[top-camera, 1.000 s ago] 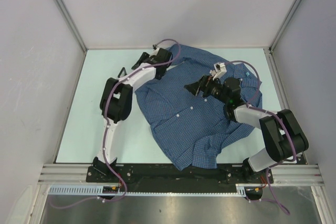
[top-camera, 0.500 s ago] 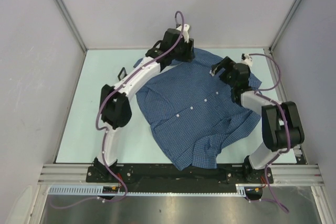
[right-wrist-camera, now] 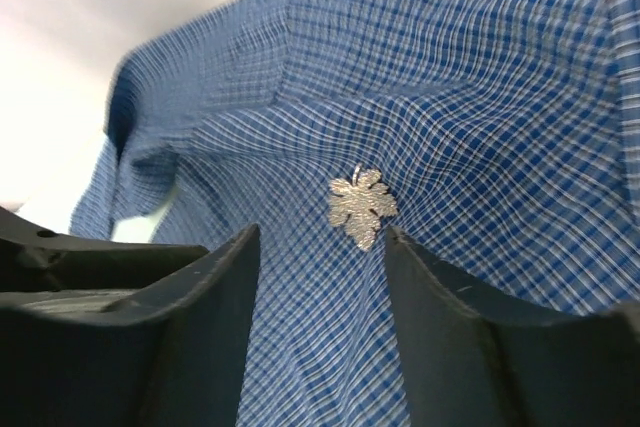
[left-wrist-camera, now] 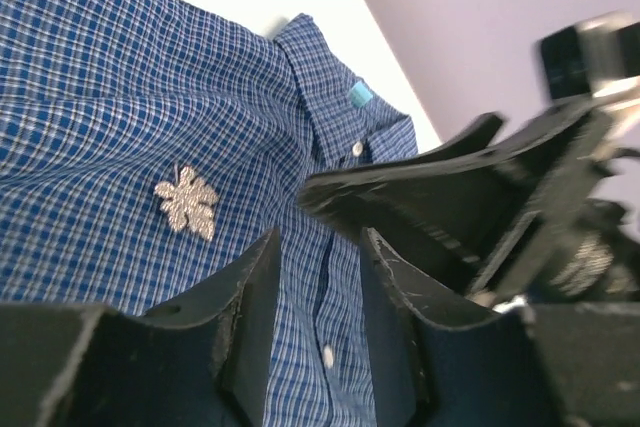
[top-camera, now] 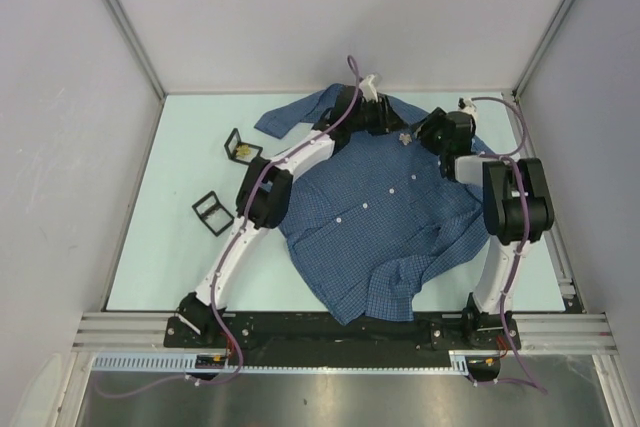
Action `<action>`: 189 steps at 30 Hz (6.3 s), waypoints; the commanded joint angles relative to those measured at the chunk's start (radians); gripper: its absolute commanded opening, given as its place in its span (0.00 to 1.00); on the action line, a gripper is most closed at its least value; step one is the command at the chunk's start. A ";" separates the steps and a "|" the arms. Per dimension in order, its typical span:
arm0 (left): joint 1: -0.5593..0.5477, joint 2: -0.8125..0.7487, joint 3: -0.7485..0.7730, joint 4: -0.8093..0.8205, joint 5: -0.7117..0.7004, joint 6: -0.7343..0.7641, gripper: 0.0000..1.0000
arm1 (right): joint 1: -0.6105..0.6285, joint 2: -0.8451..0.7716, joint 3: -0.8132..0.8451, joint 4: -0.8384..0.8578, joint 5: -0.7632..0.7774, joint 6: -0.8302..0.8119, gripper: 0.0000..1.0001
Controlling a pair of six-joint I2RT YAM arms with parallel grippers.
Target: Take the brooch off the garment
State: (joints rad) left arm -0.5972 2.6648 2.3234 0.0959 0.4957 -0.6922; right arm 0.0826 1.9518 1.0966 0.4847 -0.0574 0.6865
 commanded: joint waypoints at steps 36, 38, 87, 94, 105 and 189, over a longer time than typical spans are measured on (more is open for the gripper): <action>0.002 0.207 0.054 0.177 -0.109 -0.538 0.17 | -0.040 0.259 0.247 -0.034 -0.208 -0.008 0.36; 0.002 0.207 0.054 0.177 -0.109 -0.543 0.17 | -0.038 0.262 0.250 -0.032 -0.216 -0.013 0.35; 0.100 -0.097 -0.301 0.117 -0.091 -0.334 0.46 | 0.256 0.303 0.609 -0.656 0.320 -0.449 0.09; 0.102 -0.091 -0.300 0.134 -0.071 -0.334 0.48 | 0.223 0.288 0.589 -0.621 0.174 -0.407 0.25; 0.076 -0.086 -0.231 0.038 -0.112 -0.256 0.51 | 0.123 0.199 0.418 -0.393 -0.151 -0.234 0.37; 0.019 0.001 -0.167 0.065 -0.190 -0.348 0.36 | -0.003 0.173 0.238 -0.126 -0.323 -0.065 0.23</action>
State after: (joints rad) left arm -0.5858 2.7155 2.1715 0.1448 0.2970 -1.0214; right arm 0.0769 2.1277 1.3239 0.3199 -0.3893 0.6323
